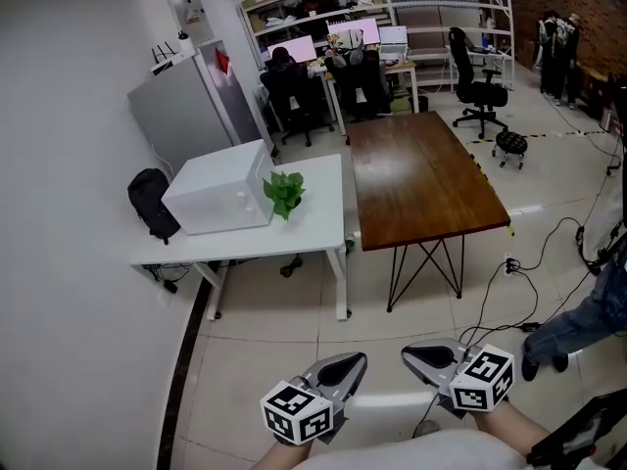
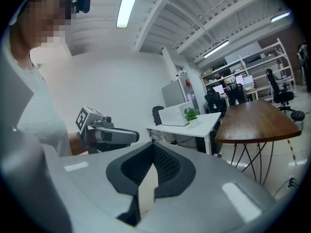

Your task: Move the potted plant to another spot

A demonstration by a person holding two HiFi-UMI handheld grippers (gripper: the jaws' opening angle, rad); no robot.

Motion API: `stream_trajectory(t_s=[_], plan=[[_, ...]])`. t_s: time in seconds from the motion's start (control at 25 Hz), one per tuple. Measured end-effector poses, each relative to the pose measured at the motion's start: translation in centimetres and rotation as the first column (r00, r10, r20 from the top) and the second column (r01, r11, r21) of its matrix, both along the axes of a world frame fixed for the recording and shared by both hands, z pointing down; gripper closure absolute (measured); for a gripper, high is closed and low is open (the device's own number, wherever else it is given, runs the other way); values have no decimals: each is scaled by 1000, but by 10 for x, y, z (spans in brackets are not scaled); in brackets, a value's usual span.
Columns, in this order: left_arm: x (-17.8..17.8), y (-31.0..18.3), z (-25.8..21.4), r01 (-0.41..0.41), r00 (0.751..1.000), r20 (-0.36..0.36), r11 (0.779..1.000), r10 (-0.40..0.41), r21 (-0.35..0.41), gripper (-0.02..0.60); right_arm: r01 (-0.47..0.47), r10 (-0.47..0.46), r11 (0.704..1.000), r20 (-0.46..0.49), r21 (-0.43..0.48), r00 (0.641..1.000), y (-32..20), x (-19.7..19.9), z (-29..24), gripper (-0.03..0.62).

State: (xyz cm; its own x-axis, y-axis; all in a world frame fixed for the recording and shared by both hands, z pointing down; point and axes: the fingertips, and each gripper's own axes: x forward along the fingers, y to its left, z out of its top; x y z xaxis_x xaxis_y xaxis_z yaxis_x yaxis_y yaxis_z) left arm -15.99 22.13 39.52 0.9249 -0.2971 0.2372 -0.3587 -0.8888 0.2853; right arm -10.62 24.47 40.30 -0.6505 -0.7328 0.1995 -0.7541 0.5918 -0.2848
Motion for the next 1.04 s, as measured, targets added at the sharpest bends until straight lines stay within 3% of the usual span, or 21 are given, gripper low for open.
stream_trajectory(t_s=[0.24,0.48,1.04], plan=[[-23,4,-11,-14,1000,-6,1000,14,18,588,-10,10,1000,-37,-8,999,7,-23,-8,589],[-18,4,-19,-24,1000,-15,999,25,45,588,-23,24,1000,-56,4,998,4,-20,-17,589],[-27,3,-29,35,999,-13,996,-34,81,588,46,-44,999,-87,23,995,6,-31,-27,589]])
